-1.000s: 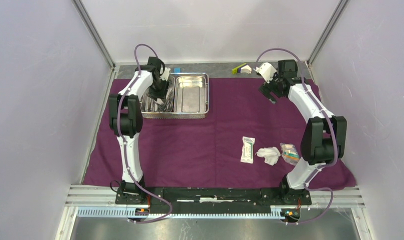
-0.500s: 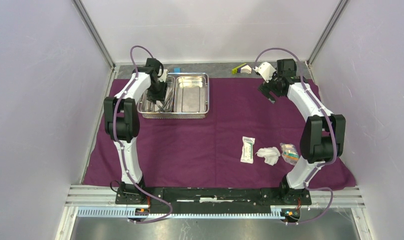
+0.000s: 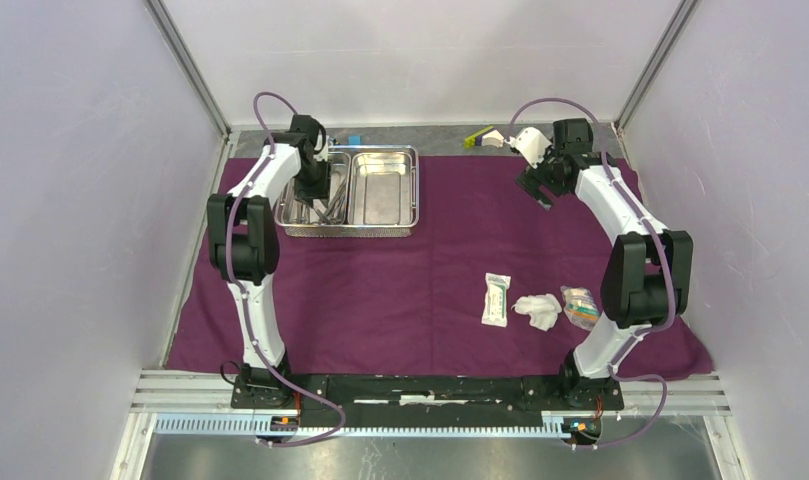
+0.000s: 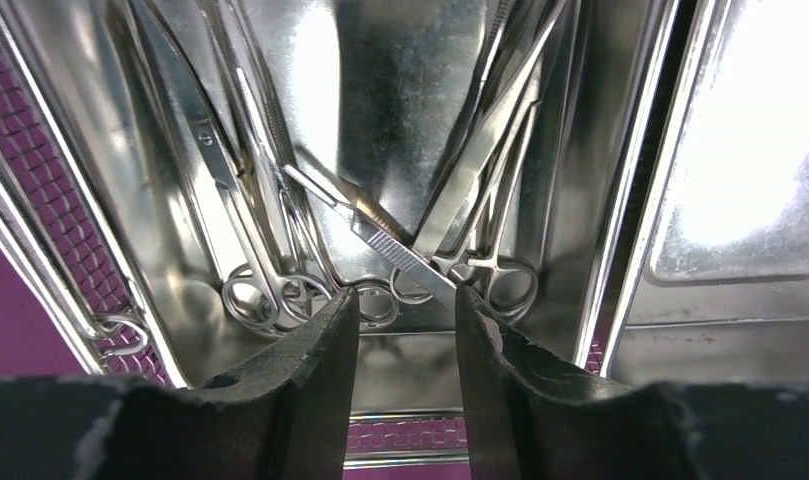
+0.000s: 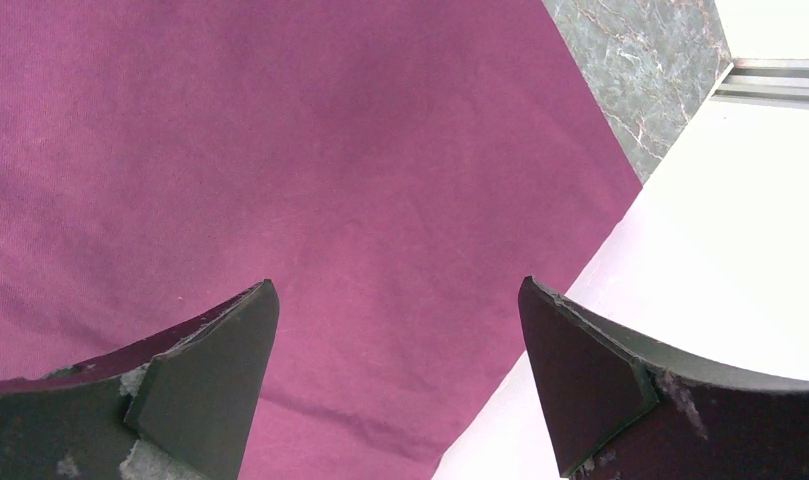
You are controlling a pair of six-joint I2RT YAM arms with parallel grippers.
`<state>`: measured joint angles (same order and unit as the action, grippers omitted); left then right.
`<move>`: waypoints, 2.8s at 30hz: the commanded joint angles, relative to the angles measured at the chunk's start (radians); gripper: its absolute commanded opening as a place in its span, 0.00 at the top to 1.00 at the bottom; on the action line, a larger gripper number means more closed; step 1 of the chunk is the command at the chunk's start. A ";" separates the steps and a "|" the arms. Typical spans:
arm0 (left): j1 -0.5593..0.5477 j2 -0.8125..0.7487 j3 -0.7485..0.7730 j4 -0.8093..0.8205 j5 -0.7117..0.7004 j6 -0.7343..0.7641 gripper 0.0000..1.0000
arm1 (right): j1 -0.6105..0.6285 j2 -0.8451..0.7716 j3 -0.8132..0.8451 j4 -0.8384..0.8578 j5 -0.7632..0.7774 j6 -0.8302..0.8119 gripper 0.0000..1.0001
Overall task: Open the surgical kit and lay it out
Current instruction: Pick up the medical item from the container.
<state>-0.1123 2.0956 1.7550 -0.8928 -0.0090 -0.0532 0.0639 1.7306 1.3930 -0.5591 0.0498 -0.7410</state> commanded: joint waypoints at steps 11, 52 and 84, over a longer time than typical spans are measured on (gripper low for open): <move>0.045 0.016 0.052 -0.036 -0.007 -0.172 0.55 | 0.028 -0.055 0.018 -0.036 -0.004 -0.026 0.03; 0.082 0.083 0.069 -0.011 -0.008 -0.492 0.58 | 0.119 -0.061 -0.015 -0.056 0.064 -0.051 0.03; 0.082 0.136 0.091 -0.005 -0.022 -0.491 0.67 | 0.145 -0.022 0.016 -0.062 0.078 -0.060 0.03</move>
<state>-0.0330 2.2196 1.8233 -0.9104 -0.0227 -0.4973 0.2024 1.7027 1.3685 -0.6231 0.1165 -0.7914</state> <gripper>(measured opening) 0.338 0.974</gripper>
